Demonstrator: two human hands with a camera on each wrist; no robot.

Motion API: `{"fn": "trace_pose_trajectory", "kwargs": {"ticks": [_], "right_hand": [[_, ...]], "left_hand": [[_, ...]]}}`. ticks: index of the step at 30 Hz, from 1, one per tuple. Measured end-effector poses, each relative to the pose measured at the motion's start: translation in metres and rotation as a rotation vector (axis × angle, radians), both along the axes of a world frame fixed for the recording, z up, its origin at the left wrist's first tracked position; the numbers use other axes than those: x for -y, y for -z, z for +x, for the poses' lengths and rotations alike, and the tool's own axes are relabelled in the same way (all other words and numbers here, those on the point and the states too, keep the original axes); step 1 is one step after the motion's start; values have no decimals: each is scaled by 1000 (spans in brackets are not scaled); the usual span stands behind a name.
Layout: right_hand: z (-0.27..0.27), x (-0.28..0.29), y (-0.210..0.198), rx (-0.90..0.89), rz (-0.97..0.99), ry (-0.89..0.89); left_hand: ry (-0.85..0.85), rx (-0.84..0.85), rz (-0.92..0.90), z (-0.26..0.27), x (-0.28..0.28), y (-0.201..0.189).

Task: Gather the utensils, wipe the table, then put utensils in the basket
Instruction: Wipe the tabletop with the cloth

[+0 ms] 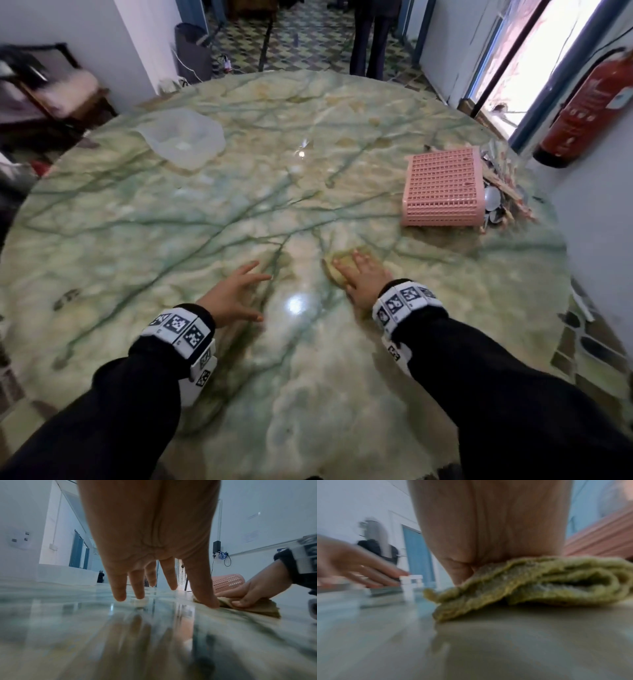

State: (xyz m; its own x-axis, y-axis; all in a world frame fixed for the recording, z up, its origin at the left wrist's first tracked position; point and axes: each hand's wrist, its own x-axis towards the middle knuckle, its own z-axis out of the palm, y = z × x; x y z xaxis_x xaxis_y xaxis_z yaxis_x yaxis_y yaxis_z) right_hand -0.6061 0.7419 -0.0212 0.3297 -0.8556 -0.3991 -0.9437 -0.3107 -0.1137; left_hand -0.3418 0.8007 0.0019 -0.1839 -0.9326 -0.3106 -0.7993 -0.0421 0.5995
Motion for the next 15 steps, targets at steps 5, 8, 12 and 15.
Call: {"fn": "trace_pose_trajectory", "kwargs": {"ticks": [5,8,12,15], "right_hand": [[72,-96,-4,85,113,-417],[20,-97,-7,94,254,-301],[-69,-48,-9,-43,103,181],[-87,-5,-3,-37,-2,478]], "left_hand": [[22,149,23,52,24,-3],[77,194,69,71,38,-4],[143,243,86,81,44,-2],[162,251,59,83,42,4]]}}
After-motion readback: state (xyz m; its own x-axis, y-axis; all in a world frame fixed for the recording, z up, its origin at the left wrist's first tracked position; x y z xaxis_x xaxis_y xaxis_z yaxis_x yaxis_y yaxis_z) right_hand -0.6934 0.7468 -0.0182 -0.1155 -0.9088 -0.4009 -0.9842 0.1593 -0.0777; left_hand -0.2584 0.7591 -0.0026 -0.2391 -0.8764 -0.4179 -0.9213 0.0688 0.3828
